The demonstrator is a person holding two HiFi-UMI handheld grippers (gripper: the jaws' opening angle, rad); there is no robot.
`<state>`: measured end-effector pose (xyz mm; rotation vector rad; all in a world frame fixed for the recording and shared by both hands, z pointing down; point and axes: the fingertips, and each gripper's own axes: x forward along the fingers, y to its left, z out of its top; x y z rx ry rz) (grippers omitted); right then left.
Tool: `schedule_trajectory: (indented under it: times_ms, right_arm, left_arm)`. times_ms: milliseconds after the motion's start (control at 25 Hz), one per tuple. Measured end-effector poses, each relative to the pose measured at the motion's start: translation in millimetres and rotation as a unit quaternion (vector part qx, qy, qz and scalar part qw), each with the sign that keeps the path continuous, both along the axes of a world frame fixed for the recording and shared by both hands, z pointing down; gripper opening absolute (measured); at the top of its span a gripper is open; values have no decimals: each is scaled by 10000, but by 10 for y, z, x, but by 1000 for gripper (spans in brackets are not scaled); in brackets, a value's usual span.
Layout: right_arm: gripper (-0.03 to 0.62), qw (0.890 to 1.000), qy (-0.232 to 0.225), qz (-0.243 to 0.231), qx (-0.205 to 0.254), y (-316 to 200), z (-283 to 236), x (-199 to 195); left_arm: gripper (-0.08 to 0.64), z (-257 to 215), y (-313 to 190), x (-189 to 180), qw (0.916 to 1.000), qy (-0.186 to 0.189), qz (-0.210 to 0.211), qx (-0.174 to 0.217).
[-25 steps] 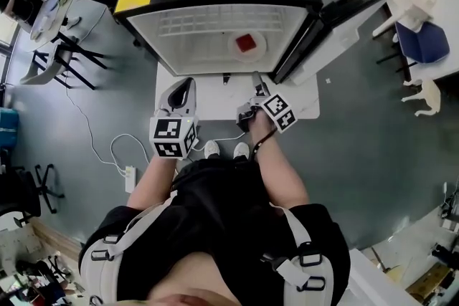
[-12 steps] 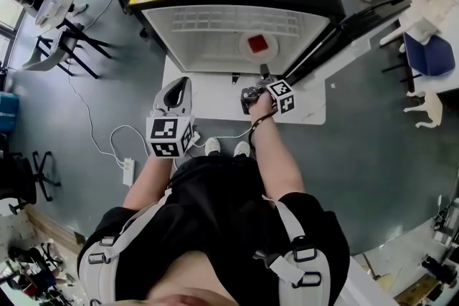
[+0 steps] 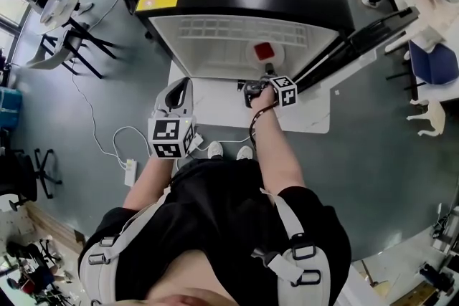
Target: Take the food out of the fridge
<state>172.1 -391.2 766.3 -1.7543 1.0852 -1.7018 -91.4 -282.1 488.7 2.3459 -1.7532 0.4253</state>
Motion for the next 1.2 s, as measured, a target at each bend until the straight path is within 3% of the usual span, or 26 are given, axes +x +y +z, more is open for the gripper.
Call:
schedule_trajectory:
  times_ms: [240, 480, 1080, 1200]
  right_arm:
    - [359, 9996, 55, 31, -271, -55, 106, -20]
    - [359, 9993, 264, -96, -262, -19, 95, 10]
    - [354, 9992, -8, -374, 119, 333, 132, 42]
    - [328, 9981, -151, -536, 258, 395, 127, 8]
  left_arm:
    - [3, -5, -66, 10, 10000, -37, 62, -9]
    - [3, 11, -100, 77, 9998, -43, 184, -31]
    - [3, 47, -33, 354, 9986, -45, 518, -75]
    - [3, 53, 2, 399, 9984, -53, 567, -72]
